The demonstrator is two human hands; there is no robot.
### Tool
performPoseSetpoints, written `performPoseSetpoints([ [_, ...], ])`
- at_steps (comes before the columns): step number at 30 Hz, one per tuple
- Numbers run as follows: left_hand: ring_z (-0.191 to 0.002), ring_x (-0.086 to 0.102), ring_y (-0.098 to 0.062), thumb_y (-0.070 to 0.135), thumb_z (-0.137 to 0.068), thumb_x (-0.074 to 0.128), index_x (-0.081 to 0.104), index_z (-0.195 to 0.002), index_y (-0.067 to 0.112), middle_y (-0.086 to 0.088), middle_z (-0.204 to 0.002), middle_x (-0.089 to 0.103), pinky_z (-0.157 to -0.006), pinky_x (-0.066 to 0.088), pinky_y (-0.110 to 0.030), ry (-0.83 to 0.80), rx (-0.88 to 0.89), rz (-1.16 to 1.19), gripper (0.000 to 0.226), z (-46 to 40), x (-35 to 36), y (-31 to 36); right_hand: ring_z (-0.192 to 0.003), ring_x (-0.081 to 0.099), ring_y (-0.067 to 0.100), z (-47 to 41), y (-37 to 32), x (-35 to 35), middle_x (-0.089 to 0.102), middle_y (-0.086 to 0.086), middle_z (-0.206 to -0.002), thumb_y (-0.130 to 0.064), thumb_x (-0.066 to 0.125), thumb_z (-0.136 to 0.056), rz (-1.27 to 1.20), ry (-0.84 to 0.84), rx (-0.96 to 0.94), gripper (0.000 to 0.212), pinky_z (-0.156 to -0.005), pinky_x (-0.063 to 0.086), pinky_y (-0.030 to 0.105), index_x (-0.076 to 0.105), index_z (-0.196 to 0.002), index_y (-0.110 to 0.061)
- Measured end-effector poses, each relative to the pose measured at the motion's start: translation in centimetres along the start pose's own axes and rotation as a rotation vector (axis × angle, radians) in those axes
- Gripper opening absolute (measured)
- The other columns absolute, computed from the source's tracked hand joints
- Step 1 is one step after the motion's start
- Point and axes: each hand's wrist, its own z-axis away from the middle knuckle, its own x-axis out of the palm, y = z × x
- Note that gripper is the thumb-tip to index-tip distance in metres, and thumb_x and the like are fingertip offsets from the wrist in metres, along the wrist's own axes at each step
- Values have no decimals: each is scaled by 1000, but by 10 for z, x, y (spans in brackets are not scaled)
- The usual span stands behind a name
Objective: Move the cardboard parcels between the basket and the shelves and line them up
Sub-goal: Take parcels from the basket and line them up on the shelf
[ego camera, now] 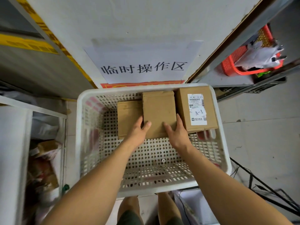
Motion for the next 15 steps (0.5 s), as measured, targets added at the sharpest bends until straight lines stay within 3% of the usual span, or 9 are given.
performPoseSetpoints([
  [2,-152,36,-23,58,-104,51,20,-165,35,4,-169,31,-119,32,-40,-12,21,12,71,1,-1,1,-149,44,23,0,5,-3,45,3,-163,-56,63,-100,-72,-39,5,87,-124,37,48,18,-167,-25],
  [5,-143,48,-19,55,-102,58,27,-164,34,5,-163,42,-112,38,-32,-14,71,49,72,10,-5,2,-140,52,21,8,8,-8,52,2,-156,-49,65,-101,-224,-83,1,77,-120,43,47,27,-164,-26],
  [10,-121,65,-13,58,-86,79,35,-153,54,7,-154,51,-103,56,-42,30,100,233,81,46,-25,3,-121,65,25,35,-9,-15,61,4,-137,-33,65,-103,-528,-181,67,60,-92,62,40,35,-155,-28],
  [12,-119,67,-15,47,-82,84,39,-146,58,7,-149,51,-104,56,-46,-2,113,344,79,61,-38,7,-123,65,28,47,-17,-15,63,3,-136,-33,67,-102,-564,-213,101,61,-100,58,53,37,-155,-29],
  [15,-113,65,-10,40,-79,87,24,-156,46,6,-148,51,-103,55,-45,-15,142,343,101,83,-57,18,-125,66,28,62,-34,-16,63,4,-142,-37,67,-102,-536,-273,93,55,-104,55,58,44,-152,-29],
])
